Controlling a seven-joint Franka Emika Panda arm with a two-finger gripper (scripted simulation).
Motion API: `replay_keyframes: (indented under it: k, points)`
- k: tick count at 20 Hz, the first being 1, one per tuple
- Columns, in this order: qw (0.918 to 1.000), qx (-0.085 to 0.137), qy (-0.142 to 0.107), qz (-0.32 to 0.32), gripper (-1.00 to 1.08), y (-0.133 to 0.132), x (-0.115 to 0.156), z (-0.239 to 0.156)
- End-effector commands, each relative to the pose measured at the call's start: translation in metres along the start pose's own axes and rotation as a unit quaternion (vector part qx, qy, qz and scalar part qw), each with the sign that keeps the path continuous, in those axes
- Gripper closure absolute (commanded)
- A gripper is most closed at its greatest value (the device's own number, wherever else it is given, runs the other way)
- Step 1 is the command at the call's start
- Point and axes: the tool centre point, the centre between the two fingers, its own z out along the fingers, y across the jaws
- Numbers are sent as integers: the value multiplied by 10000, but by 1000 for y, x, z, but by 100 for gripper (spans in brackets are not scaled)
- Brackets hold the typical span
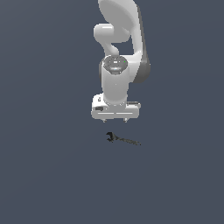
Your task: Pick up the object and move it to a goal position.
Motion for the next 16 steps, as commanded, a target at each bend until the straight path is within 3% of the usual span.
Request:
replay_keyframes:
  k: [1, 10, 16]
  points:
    - [10000, 0, 0, 0, -92, 0, 0, 0]
    - [9997, 160, -40, -161, -92, -31, -5, 9]
    - [9997, 157, -39, -188, -92, -30, -5, 9]
